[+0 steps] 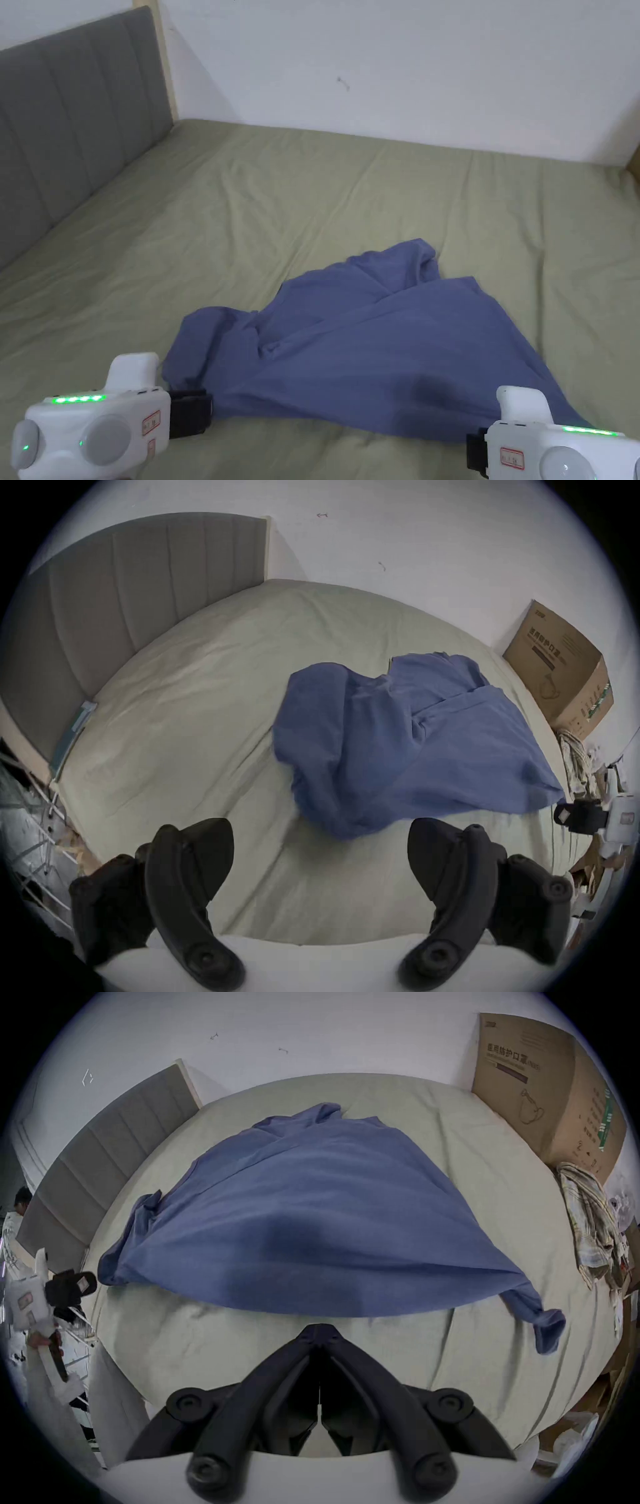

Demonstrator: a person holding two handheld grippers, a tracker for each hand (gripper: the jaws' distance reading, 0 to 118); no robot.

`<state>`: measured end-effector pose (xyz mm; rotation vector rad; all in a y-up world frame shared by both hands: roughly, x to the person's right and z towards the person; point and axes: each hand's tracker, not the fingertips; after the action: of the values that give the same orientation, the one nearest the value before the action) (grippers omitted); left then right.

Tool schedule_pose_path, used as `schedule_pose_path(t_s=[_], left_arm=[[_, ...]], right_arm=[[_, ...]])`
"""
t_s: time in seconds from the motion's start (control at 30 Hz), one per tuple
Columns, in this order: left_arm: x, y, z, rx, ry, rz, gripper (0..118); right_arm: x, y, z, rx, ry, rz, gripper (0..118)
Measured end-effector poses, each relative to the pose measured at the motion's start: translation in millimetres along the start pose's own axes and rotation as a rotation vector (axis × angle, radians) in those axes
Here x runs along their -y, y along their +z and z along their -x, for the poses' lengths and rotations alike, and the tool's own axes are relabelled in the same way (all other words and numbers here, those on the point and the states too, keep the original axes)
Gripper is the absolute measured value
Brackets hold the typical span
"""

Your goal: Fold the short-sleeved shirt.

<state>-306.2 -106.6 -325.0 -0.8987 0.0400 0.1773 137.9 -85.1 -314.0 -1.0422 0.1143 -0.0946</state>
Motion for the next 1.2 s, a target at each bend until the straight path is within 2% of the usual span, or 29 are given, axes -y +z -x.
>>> schedule_pose_path(t_s=[0.1,0.13,0.17,0.2,0.27,0.3,0.33,0.37,0.47,0.67,0.7,0.73,0.77,0.83,0.87,0.93,1.07,1.2], left_arm=[[-13,-25,-6,0.000,-0.011,0.024,101],[-16,-32,-6,0.010,-0.012,0.028,92],[-17,-38,-5,0.027,-0.014,0.022,67],[-18,-46,-4,0.039,-0.019,0.030,47],[-17,-57,-6,0.064,-0.012,0.103,33],[-19,-56,-7,0.055,-0.015,0.082,14],[-22,-50,-7,0.071,0.004,0.064,8],[-25,-41,-13,0.140,0.032,0.058,8],[-26,-38,-31,0.043,-0.097,0.066,8],[-30,-15,-41,0.039,-0.103,0.040,8],[-32,-11,-44,0.038,-0.103,0.036,8],[-34,-8,-47,0.035,-0.107,0.033,8],[-37,-5,-48,0.033,-0.111,0.036,8],[-40,0,-55,0.022,-0.137,0.038,8],[-41,1,-59,0.014,-0.144,0.043,8],[-44,0,-62,-0.005,-0.161,0.048,8],[-44,-3,-64,-0.021,-0.181,0.073,8],[-46,-5,-59,0.009,-0.103,0.088,9]], right_arm=[[0,-8,1,0.005,0.002,0.031,1],[0,-11,2,0.010,0.006,0.044,1],[1,-13,2,0.012,0.008,0.054,1],[1,-16,1,0.013,0.007,0.063,1],[0,-21,1,0.008,-0.005,0.083,1],[0,-22,2,0.005,-0.012,0.091,1],[-1,-22,2,0.004,-0.012,0.097,1],[-2,-21,3,0.003,-0.010,0.098,1],[-11,-18,2,0.000,0.000,0.096,1],[-61,-5,-21,-0.058,-0.073,-0.005,1],[-76,-5,-29,-0.056,-0.079,-0.014,6],[-92,-8,-35,-0.047,-0.086,-0.030,20],[-107,-12,-40,-0.034,-0.083,-0.036,39],[-148,-30,-50,0.034,-0.013,-0.051,54],[-166,-41,-55,0.047,0.016,-0.055,56],[-203,-68,-66,0.077,0.013,-0.035,56],[-262,-120,-81,0.108,-0.033,-0.016,57],[-292,-162,-91,0.091,-0.073,0.026,63]])
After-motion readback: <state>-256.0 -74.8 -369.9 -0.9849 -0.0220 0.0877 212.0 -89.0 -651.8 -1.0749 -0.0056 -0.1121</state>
